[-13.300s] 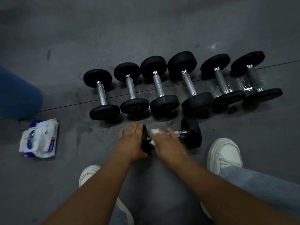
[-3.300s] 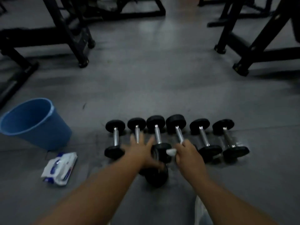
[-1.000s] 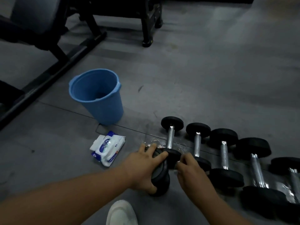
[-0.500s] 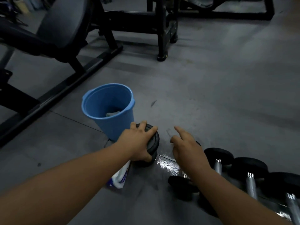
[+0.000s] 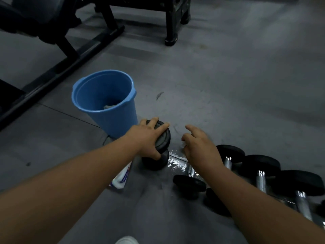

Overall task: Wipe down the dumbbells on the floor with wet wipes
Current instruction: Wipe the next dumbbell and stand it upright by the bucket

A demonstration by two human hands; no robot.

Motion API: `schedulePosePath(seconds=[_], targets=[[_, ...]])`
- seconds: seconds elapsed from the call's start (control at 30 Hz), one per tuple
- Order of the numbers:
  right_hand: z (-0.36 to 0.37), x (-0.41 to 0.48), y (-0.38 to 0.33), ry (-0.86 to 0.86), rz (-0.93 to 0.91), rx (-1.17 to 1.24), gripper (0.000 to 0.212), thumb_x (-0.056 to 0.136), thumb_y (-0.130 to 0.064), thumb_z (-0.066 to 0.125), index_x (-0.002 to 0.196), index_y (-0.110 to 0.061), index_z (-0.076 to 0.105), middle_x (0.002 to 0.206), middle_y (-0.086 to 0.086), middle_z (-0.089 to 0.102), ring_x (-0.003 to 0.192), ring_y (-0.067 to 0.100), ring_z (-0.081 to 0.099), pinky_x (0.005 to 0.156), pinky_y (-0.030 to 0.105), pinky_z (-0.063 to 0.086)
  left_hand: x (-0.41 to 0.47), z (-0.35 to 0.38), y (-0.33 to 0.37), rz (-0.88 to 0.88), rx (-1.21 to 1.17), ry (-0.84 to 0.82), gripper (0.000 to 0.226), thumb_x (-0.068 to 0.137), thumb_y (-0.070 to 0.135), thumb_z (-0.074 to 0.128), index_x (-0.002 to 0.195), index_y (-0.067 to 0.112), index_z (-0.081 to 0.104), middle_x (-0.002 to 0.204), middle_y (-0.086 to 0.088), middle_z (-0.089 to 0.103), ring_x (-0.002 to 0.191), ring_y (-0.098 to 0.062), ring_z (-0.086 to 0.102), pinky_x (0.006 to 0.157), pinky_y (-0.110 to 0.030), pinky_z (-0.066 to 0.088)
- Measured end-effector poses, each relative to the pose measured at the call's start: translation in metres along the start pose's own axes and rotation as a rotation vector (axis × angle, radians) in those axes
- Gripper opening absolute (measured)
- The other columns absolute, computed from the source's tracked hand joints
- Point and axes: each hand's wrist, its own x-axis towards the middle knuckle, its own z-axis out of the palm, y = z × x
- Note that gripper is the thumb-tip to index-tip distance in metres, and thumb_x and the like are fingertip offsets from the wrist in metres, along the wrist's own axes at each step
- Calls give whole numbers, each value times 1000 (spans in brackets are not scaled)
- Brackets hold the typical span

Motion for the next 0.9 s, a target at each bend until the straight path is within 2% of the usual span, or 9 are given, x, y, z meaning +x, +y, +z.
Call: schedulePosePath(seconds=[0.13, 0.2, 0.23, 0.3, 0.4, 0.53, 0.67, 0.77, 0.9], targets=[[-3, -17, 10, 6, 9, -23, 17, 77, -8, 64, 93, -12, 64, 136, 7, 53, 115, 31, 55, 75, 38, 54, -13, -2, 19, 3, 92, 85, 116, 72, 69, 63, 154, 34, -11, 163, -6, -10, 149, -36, 1, 113, -60, 23], [-1, -30, 17, -20, 39, -26, 20, 76, -8, 65, 96, -12, 66, 136, 6, 53, 117, 30, 54, 74, 37, 54, -23, 8, 48, 152, 181, 244, 110, 71, 64, 64, 156, 21, 8, 164, -15, 3, 150, -34, 6, 118, -57, 14], [-1, -37, 22, -36, 64, -31, 21, 77, -9, 65, 98, -13, 66, 137, 6, 53, 119, 29, 53, 76, 36, 53, -29, 18, 65, 237, 188, 310, 105, 68, 60, 66, 154, 16, 24, 161, -17, 19, 148, -34, 19, 119, -54, 19], [0, -51, 32, -55, 110, -60, 20, 78, -8, 65, 97, -14, 66, 136, 5, 53, 120, 27, 53, 77, 35, 52, -36, 46, 96, 374, 114, 374, 91, 61, 52, 72, 140, 12, 49, 143, -15, 50, 131, -31, 47, 112, -46, 37], [3, -66, 50, -48, 130, -82, 21, 70, -1, 68, 87, -13, 66, 126, 7, 59, 110, 28, 60, 68, 36, 56, -34, 82, 123, 378, 7, 250, 73, 67, 44, 68, 131, 11, 52, 121, -9, 60, 107, -26, 58, 90, -38, 52], [16, -68, 68, -79, 88, -100, 20, 72, -4, 70, 90, -12, 67, 128, 7, 58, 112, 26, 59, 74, 36, 57, -25, 105, 134, 282, -52, 103, 50, 91, 29, 53, 136, 13, 39, 128, -8, 50, 112, -29, 52, 86, -42, 51], [28, -60, 71, -140, 32, -111, 20, 70, -6, 72, 89, -13, 69, 130, 6, 57, 112, 26, 58, 73, 35, 53, -14, 110, 135, 274, -69, 140, 32, 97, 13, 40, 129, 16, 42, 123, -5, 49, 113, -28, 48, 75, -40, 49], [33, -51, 71, -194, -4, -144, 28, 76, -8, 67, 102, -16, 68, 141, 1, 48, 126, 22, 47, 84, 35, 50, -8, 114, 128, 282, -83, 184, 29, 96, 11, 41, 123, 18, 45, 120, -2, 51, 110, -26, 50, 68, -37, 46], [40, -39, 64, -318, -138, -172, 32, 86, -15, 59, 117, -17, 66, 152, -1, 37, 141, 22, 28, 99, 36, 42, -21, 120, 101, 400, -66, 241, 23, 78, 15, 44, 94, 23, 58, 86, 4, 60, 77, -19, 60, 44, -24, 29]])
